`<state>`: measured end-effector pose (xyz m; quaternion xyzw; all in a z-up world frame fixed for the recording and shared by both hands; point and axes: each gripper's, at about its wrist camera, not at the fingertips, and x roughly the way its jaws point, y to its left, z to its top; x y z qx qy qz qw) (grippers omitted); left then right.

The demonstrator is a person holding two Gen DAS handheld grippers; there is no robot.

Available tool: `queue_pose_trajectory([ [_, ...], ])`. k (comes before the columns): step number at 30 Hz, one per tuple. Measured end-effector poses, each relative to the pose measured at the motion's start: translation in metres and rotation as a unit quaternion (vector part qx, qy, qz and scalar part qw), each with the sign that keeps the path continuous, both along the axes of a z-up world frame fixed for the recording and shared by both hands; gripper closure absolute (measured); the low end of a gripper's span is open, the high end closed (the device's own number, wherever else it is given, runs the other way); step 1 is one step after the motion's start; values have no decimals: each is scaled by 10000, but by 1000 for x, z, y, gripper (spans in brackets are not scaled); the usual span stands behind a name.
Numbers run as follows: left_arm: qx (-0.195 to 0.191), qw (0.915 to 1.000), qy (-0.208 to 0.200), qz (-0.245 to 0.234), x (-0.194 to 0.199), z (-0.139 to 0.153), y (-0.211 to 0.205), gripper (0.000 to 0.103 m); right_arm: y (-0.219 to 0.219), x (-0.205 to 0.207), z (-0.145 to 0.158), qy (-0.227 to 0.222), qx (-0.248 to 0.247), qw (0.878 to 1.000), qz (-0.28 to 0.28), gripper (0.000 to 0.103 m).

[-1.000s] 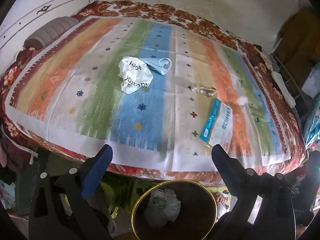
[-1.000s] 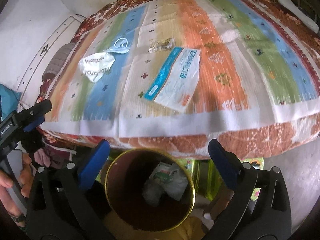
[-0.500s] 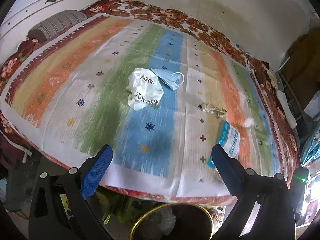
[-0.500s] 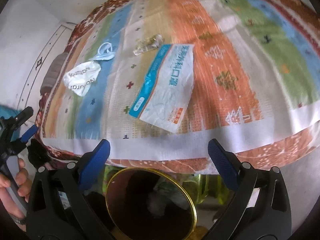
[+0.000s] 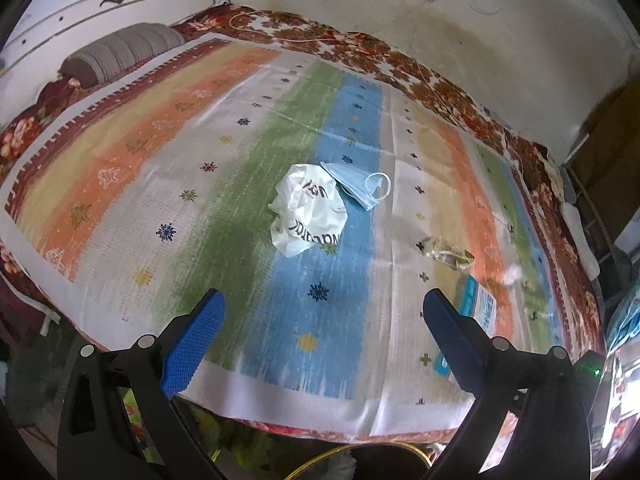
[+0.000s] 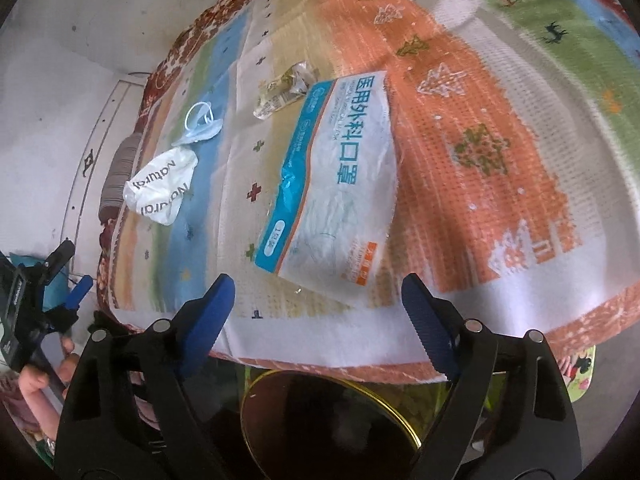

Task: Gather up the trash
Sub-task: 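Grasp the blue-white mask package with right gripper while left grasps the white Natural bag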

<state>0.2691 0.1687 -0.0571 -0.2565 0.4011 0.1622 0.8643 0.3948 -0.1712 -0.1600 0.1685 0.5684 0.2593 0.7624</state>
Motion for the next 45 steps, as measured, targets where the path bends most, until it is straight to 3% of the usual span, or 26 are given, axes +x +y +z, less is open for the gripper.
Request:
queue_pose_trajectory([
  [14, 129, 9996, -57, 225, 9, -12, 22, 6, 14, 20, -23, 172, 91, 9998, -65, 23],
  [24, 175, 9997, -134, 130, 24, -15, 34, 6, 8, 30, -28, 266, 174, 9994, -126, 51],
  [32, 111, 9999, 58, 25, 52, -32, 48, 8, 5, 37, -31, 334, 155, 9991, -216, 69],
  [37, -83, 9998, 192, 23, 65, -49, 63, 19, 1, 44, -34, 410, 212, 9985, -288, 89],
  [43, -97, 9996, 275, -49, 71, -63, 65, 34, 0, 51, -37, 424, 270, 9983, -281, 102],
  [45, -134, 9996, 246, -43, 72, -65, 67, 46, 0, 52, -37, 415, 307, 9983, -255, 103],
])
